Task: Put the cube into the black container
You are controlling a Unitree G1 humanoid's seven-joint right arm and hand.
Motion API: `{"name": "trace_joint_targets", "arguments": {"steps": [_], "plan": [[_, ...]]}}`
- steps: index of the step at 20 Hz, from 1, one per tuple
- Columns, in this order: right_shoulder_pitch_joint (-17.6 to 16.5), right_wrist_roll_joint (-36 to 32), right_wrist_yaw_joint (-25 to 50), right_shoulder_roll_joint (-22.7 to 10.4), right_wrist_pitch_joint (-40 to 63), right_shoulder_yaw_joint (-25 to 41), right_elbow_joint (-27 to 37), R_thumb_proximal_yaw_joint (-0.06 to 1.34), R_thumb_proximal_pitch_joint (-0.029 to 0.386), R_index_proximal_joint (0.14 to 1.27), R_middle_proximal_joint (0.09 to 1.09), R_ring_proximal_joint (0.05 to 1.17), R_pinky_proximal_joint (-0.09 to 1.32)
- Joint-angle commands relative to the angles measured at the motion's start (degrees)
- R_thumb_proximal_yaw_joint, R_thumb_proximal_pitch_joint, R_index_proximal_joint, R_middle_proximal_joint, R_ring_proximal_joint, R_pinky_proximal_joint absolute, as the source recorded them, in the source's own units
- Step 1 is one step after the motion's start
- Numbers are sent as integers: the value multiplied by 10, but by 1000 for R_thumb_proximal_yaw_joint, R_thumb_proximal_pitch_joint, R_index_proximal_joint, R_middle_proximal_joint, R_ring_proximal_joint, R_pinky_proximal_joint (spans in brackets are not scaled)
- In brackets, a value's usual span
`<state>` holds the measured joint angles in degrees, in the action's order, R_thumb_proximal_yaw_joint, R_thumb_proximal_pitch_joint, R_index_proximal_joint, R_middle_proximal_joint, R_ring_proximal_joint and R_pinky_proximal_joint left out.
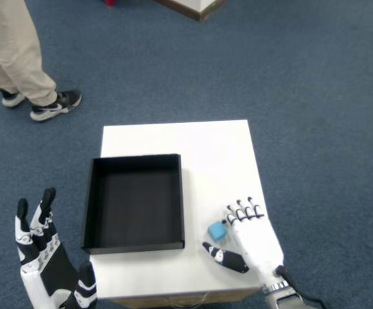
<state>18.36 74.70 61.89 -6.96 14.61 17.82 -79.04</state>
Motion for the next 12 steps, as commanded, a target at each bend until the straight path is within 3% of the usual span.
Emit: {"name": "trace_joint_targets", "arguments": {"steps": [1,12], "plan": [[14,5,11,-4,-6,-12,17,280,-9,655,308,234,76],[6,32,-12,2,-2,-38,19,254,-5,679,308,229,55]]}}
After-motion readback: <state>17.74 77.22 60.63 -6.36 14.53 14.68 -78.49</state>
